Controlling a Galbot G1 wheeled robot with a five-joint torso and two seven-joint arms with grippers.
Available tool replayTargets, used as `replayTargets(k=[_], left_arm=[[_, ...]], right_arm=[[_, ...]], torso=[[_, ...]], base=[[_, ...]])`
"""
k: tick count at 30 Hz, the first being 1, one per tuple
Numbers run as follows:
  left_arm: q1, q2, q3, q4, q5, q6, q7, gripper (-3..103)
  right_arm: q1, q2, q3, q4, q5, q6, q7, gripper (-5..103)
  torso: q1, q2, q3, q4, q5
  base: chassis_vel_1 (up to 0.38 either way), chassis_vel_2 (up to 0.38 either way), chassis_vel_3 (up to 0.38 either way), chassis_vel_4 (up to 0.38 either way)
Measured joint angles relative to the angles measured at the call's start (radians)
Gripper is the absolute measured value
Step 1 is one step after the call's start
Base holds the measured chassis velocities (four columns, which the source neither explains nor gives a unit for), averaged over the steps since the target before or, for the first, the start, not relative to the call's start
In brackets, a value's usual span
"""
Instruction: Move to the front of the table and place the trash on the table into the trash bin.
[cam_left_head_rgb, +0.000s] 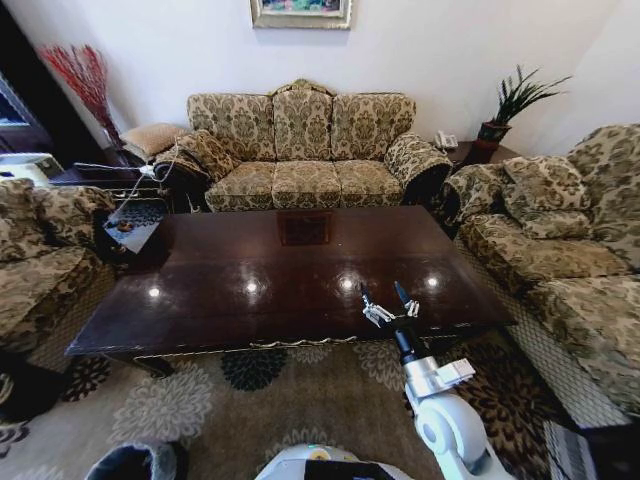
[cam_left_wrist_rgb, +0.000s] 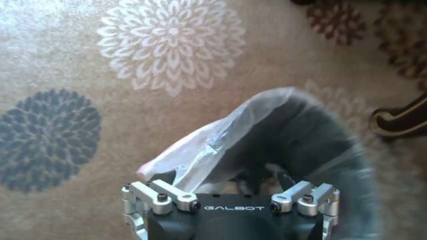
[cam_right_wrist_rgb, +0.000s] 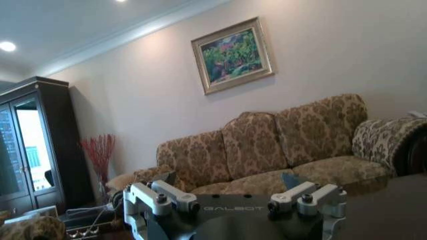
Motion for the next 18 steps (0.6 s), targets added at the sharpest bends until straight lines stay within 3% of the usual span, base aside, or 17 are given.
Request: replayTargets(k=[6, 9, 12, 16, 18], left_arm=[[0.032, -0.026, -0.023, -0.163, -0.026, 0.057, -0.114, 100], [0.046, -0.023, -0.035, -0.181, -0.034, 0.063, -0.149, 100], [0.054, -0.014, -0.047, -0.149, -0.040, 0.030, -0.164, 100], [0.067, 0.012, -0.076, -0.195, -0.078, -0.035, -0.175, 100], [0.091, 0.047, -0.106, -0.383, -0.106, -0.064, -0.170, 100]], right_arm=[[0.000, 0.003, -0.001, 0.015, -0.003, 0.001, 0.000, 100], [0.006, 0.009, -0.005, 0.028, -0.008, -0.005, 0.001, 100], [0.007, 0.016, -0.005, 0.033, -0.013, -0.006, 0.003, 100], [-0.004, 0.021, 0.015, 0.042, -0.014, -0.006, 0.005, 100], [0.007, 0.022, 0.037, 0.055, -0.013, -0.019, 0.024, 100]], torso=[[0.000, 0.000, 0.000, -0.0002, 0.0001], [0.000, 0.000, 0.000, -0.0002, 0.0003], [0.000, 0.000, 0.000, 0.0001, -0.0007], [0.000, 0.000, 0.000, 0.0004, -0.0006], [0.000, 0.000, 0.000, -0.0001, 0.0001]], base=[[0.000, 0.000, 0.000, 0.000], [0.000, 0.000, 0.000, 0.000], [0.000, 0.000, 0.000, 0.000], [0.000, 0.000, 0.000, 0.000], [0.000, 0.000, 0.000, 0.000]])
